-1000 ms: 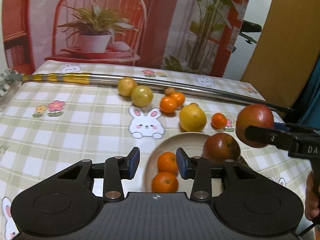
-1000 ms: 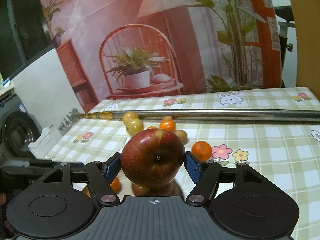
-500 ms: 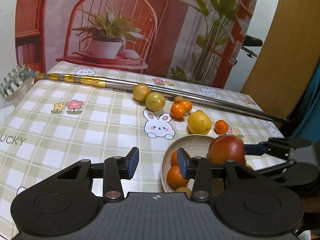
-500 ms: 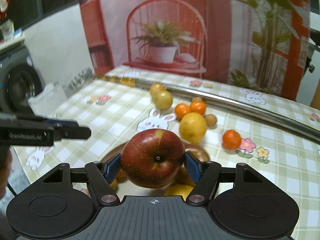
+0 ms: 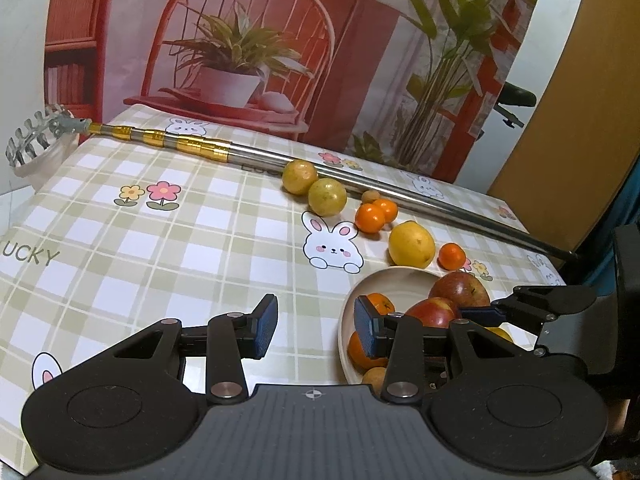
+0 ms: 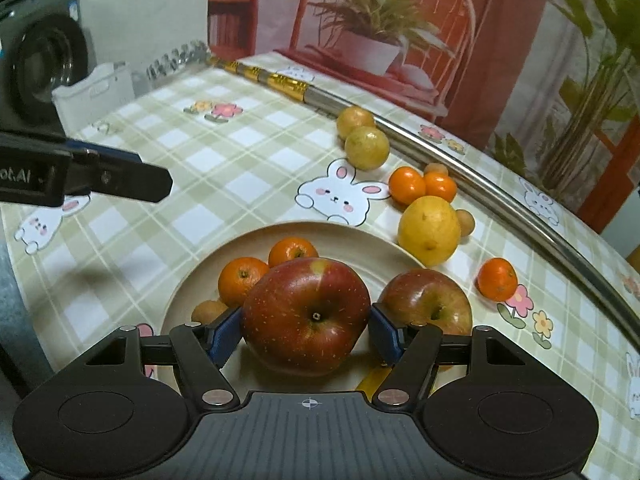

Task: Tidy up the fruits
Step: 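Lower the orange and apple onto the plate and open both grippers, then move both tools back toward the remaining fruit, then grasp a small orange with the left gripper while the right gripper grasps a yellow grapefruit, then carry the orange and grapefruit over the cream plate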

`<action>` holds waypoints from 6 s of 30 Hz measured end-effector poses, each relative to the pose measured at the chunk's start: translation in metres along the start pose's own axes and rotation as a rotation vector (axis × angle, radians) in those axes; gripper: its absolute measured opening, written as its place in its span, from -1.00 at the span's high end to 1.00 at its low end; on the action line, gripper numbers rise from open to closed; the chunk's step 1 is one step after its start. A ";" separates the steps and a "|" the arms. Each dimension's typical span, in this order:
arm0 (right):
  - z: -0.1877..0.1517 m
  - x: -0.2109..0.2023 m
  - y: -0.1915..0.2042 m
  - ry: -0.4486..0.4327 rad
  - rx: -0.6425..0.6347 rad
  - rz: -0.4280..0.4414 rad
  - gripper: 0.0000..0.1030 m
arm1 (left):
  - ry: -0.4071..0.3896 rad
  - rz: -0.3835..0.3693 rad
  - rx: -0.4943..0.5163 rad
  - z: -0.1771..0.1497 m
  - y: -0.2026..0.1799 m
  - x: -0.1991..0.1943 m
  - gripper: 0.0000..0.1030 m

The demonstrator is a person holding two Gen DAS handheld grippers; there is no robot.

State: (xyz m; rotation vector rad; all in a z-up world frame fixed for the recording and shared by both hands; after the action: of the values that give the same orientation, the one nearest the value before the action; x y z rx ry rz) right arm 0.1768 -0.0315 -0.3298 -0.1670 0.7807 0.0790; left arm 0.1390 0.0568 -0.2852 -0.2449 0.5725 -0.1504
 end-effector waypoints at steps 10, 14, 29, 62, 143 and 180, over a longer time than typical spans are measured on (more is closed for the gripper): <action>-0.002 0.004 -0.003 0.015 0.017 0.014 -0.26 | 0.022 -0.002 0.011 -0.003 -0.002 0.005 0.14; -0.001 0.005 -0.005 0.022 0.034 0.024 -0.26 | 0.021 -0.001 0.012 -0.003 -0.001 0.005 0.14; 0.031 -0.046 -0.040 -0.191 0.158 0.025 -0.32 | 0.039 -0.002 0.017 -0.003 -0.003 0.010 0.14; 0.014 -0.066 -0.223 -0.412 0.531 -0.105 -0.31 | 0.160 -0.085 0.215 0.061 -0.076 0.177 0.15; 0.033 0.005 -0.159 -0.237 0.541 0.105 0.01 | 0.155 -0.214 0.169 0.009 -0.051 0.102 0.23; 0.005 -0.028 -0.164 -0.272 0.583 0.081 0.01 | 0.147 -0.129 0.137 0.015 -0.054 0.089 0.14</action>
State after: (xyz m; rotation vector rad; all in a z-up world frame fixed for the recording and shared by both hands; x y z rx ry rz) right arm 0.1818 -0.1919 -0.2871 0.4217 0.5118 -0.0506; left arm 0.2174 -0.0113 -0.3047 -0.1377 0.6897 -0.3332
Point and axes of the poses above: each gripper's, at about its wrist camera, not at the fingertips, and x roughly the way its jaws point, y to its left, z to its top, the point moved 9 cm from there along x, roughly the way its jaws point, and after that the axes turned 9 degrees about -y, right-handed, at the moved point
